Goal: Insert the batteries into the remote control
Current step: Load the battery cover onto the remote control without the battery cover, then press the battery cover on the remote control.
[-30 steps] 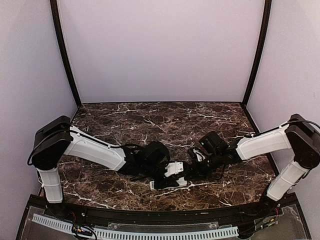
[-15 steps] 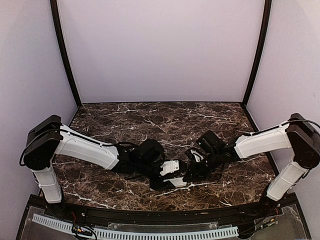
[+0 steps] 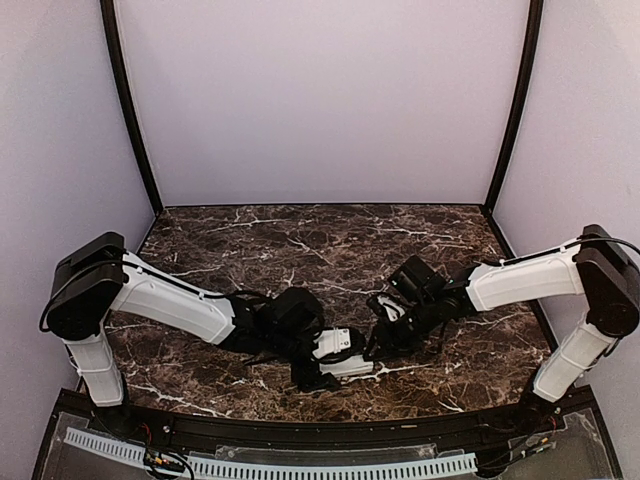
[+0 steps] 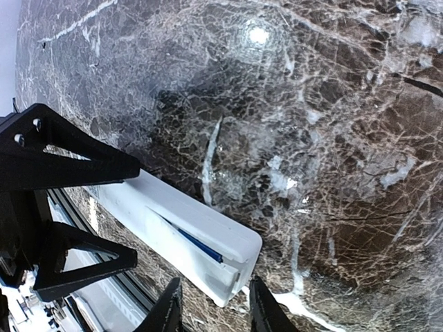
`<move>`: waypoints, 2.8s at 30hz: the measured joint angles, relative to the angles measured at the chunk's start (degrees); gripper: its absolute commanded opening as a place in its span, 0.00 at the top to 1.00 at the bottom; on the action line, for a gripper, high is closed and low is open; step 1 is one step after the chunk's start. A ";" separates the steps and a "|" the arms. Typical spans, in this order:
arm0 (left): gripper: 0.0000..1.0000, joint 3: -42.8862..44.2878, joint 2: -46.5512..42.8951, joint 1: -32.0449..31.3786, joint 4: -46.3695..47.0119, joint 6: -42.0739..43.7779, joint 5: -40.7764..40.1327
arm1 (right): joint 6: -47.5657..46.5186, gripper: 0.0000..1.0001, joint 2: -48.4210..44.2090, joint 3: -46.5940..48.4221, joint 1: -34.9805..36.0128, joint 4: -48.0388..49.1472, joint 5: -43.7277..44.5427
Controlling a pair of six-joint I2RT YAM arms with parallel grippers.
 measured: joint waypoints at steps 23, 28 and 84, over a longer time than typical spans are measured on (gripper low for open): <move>0.41 0.17 -0.11 0.74 1.07 -0.39 0.46 | -2.89 0.91 2.67 0.20 -0.72 0.68 -0.33; 0.52 1.88 0.44 0.74 2.54 -0.59 1.38 | -2.97 0.94 3.15 0.17 -1.62 1.44 -1.16; 1.00 3.30 6.16 0.31 8.79 -1.73 4.15 | 6.45 1.00 2.51 -10.34 -3.34 22.60 -12.09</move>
